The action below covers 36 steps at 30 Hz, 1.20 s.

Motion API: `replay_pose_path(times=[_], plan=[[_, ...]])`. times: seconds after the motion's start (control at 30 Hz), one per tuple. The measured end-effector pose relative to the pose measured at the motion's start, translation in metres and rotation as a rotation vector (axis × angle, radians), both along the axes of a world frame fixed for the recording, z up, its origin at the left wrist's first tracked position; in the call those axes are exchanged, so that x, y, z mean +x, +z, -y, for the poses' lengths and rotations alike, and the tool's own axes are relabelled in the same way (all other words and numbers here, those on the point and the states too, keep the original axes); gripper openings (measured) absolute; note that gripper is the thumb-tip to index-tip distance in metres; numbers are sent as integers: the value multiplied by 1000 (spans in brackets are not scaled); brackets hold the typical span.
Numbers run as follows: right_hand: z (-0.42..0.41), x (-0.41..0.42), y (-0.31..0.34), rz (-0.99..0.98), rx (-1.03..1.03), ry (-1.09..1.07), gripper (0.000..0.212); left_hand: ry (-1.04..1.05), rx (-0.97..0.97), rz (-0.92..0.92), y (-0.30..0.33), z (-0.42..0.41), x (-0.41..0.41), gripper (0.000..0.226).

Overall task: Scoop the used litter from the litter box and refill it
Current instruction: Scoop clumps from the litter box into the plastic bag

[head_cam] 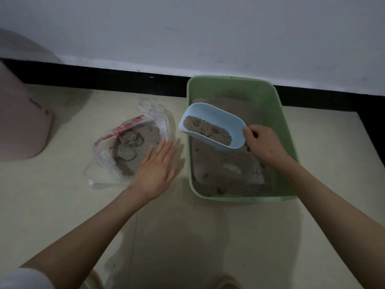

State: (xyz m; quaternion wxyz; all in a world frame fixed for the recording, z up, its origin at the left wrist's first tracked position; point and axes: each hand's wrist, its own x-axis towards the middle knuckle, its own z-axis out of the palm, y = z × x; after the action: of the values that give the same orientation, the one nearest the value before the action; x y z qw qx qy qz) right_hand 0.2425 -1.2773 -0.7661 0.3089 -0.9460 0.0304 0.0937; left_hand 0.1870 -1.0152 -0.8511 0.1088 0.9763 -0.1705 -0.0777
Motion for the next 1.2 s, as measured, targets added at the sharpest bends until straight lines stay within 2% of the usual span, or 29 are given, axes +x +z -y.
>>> replay_pose_path(times=[0.17, 0.27, 0.4, 0.57, 0.63, 0.8, 0.9, 1.0, 1.1, 1.2], plan=[[-41, 2, 14, -48, -137, 146, 40, 66, 46, 120, -10, -34, -24, 40], [-86, 9, 18, -80, -302, 253, 42, 81, 66, 114, -13, -56, -31, 46], [-135, 9, 25, -66, -544, 413, 27, 72, 90, 104, -11, -67, -34, 46], [-157, 4, 29, 87, -755, 573, 19, 61, 168, 177, -17, -78, -31, 7], [-153, 3, 30, 110, -733, 557, 20, 61, 154, 188, -20, -82, -30, 3], [-113, -3, 32, 137, -476, 342, 25, 93, 98, 227, -19, -82, -31, 9], [-71, -7, 27, 123, -451, 157, 36, 80, 46, 193, -19, -72, -32, 25], [-27, -12, 23, 66, -431, 9, 41, 37, -55, 215, -10, -50, -31, 30], [13, -19, 24, 34, -497, -54, 40, -31, -158, 194, 3, -19, -30, 38], [47, -26, 19, -77, -721, 3, 38, -96, -161, 78, 11, 9, -27, 53]])
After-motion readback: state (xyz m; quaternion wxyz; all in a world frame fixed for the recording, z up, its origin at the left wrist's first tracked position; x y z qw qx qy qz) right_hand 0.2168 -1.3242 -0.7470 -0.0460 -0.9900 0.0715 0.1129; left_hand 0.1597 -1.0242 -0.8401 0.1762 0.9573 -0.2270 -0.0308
